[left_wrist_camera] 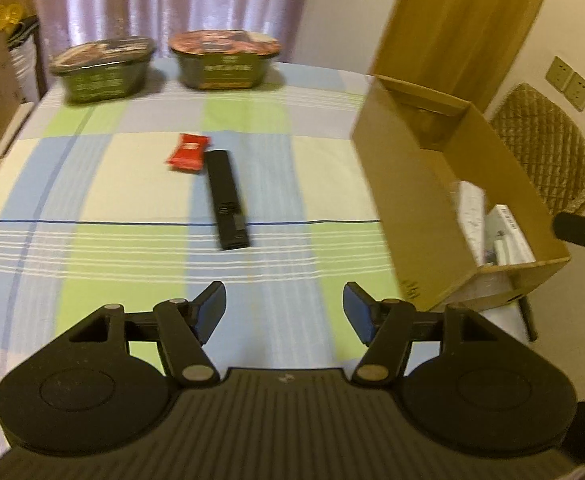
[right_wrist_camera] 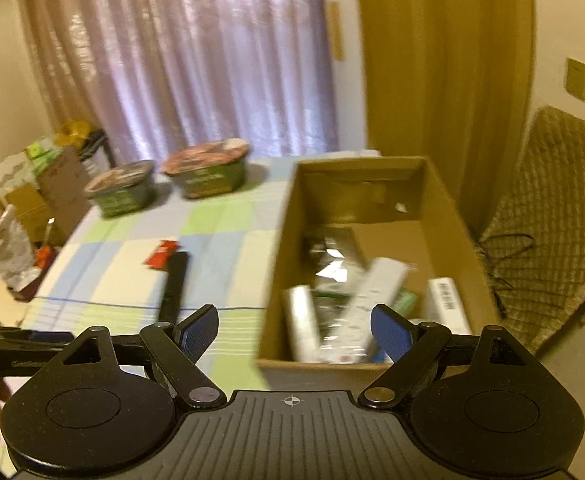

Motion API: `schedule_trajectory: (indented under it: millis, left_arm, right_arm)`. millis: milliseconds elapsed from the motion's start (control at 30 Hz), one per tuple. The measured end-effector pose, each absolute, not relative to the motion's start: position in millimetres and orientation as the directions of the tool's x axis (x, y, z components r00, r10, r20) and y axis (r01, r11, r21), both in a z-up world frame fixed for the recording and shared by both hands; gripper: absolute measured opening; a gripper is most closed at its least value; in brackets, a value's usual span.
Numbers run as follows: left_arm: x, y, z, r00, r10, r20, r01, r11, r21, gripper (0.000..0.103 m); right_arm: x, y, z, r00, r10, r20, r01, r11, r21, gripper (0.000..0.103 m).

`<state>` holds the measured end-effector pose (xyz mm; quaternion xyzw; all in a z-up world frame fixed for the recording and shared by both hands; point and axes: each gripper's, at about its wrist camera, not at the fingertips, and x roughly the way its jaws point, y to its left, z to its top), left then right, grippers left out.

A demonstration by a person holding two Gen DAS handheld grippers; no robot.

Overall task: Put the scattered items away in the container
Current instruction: 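Move both open tools back from the box toward the red candy and black remote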

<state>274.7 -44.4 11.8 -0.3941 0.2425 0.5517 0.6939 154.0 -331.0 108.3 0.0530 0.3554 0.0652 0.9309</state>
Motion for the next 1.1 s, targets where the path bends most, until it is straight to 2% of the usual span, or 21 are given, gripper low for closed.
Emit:
schedule_trajectory:
  millis: [133, 200, 367, 700, 1100]
  left_arm:
    - [241.3, -48.8, 12.0, 0.245, 0.584, -0.774, -0.964, 0.064, -0.257, 0.062]
    - [226.5, -48.6, 12.3, 0.231, 0.588, -0.775, -0.969, 0.066, -0.239, 0.067]
    - [190.4, -35.2, 10.4, 0.201, 0.586, -0.785, -0.978, 0.079, -0.191, 0.068]
    - [160.5, 32.3, -19.5, 0.224, 0.560, -0.797, -0.974, 0.158, -0.162, 0.068]
    - [172.5, 125.2, -68.9, 0.258, 0.517, -0.816, -0.957, 0.255, -0.142, 0.067]
  right_arm:
    - [153.6, -293.1, 113.3, 0.724, 0.209, -0.657, -0.147, 0.978, 0.149, 0.089]
    - [157.7, -273.3, 113.1, 0.712, 0.228, -0.664, -0.176, 0.974, 0.146, 0.089]
    - [182.8, -227.5, 102.9, 0.681, 0.257, -0.686, -0.224, 0.965, 0.138, 0.089]
    - [265.9, -162.0, 39.6, 0.612, 0.266, -0.744, -0.269, 0.956, 0.121, 0.089]
    - [339.9, -150.6, -30.4, 0.571, 0.231, -0.787, -0.238, 0.965, 0.111, 0.088]
